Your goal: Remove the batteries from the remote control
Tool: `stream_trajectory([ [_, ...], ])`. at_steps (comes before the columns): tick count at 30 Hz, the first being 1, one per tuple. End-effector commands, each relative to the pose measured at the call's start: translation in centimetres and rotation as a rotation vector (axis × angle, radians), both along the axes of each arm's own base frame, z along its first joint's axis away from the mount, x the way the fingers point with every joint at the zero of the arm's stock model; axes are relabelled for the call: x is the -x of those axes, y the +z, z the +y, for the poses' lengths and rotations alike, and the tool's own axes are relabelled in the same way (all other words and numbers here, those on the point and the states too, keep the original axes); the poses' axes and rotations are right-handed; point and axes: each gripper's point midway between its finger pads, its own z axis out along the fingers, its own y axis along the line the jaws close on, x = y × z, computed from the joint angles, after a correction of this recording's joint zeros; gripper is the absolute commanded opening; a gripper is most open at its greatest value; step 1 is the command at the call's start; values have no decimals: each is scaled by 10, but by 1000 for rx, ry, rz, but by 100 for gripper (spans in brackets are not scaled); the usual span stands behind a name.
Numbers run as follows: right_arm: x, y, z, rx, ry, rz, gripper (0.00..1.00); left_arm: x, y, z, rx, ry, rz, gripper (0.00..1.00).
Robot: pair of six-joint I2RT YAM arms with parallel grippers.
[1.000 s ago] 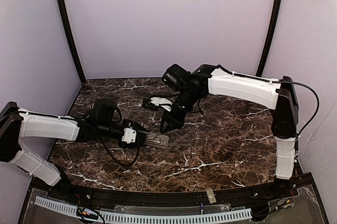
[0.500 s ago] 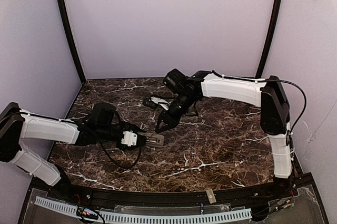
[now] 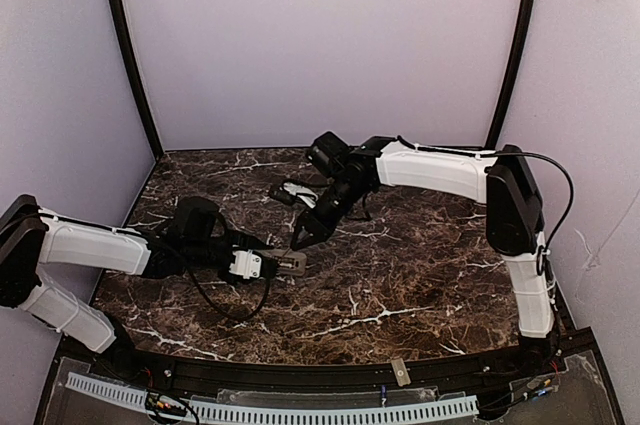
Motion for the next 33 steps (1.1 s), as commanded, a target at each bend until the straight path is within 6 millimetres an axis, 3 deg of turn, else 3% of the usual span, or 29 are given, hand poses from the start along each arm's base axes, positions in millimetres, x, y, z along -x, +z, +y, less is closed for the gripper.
stream_trajectory([
  [1, 1, -21, -3, 94, 38, -126, 0, -12, 62, -21, 126, -72, -248, 0],
  [5, 10, -20, 8, 95, 119, -234, 0, -18, 58, -15, 74, -57, -301, 0],
  [14, -2, -20, 29, 70, 169, -339, 0, -23, 51, -7, 6, -49, -371, 0],
  [20, -3, -22, 41, 38, 174, -323, 0, -25, 44, -5, -24, -48, -368, 0],
  [33, -15, -51, 41, 83, 68, -198, 0, -33, 25, 3, -115, -31, -365, 0],
])
